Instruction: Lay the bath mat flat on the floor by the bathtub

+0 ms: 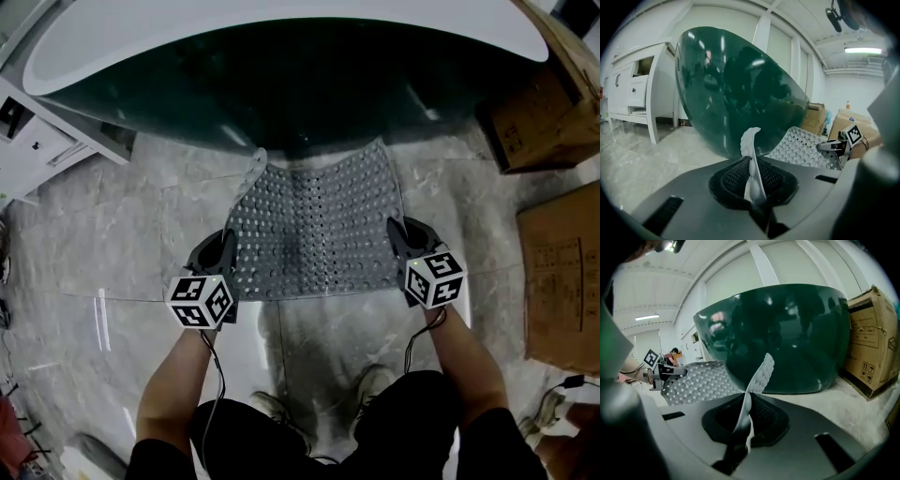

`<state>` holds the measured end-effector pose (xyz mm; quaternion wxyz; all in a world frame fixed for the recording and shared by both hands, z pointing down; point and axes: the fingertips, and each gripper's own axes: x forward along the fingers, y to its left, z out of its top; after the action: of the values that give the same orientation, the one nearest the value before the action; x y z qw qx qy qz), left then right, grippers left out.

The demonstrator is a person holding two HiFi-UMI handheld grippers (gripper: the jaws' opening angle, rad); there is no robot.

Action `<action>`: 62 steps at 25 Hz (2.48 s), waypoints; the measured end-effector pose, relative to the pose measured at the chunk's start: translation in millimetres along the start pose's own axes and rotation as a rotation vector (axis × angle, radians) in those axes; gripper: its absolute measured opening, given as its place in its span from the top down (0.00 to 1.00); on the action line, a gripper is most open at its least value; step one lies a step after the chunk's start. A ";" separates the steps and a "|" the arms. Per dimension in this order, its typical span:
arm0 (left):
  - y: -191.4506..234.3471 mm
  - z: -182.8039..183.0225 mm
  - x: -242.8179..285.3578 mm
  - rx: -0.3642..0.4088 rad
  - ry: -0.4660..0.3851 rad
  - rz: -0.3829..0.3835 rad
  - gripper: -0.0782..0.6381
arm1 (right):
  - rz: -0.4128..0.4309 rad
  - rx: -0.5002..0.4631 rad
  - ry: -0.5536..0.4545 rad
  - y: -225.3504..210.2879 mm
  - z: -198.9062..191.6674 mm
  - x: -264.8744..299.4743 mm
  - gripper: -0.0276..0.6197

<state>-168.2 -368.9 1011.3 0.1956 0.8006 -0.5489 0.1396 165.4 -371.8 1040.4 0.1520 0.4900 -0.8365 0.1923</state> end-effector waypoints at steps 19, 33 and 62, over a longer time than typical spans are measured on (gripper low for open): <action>37.5 -50.1 21.9 -0.004 0.100 0.120 0.85 | -0.070 0.024 0.090 -40.5 -50.9 18.5 0.91; 50.1 -77.1 31.6 0.079 0.173 0.205 0.82 | -0.154 0.041 0.171 -64.3 -80.5 26.2 0.85; 11.2 -51.6 21.3 0.140 0.089 0.068 0.87 | -0.012 -0.133 0.095 -1.5 -39.1 28.0 0.93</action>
<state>-171.4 -365.9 1068.1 0.1585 0.7863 -0.5552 0.2197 156.0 -375.5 1087.5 0.2249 0.4739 -0.8365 0.1585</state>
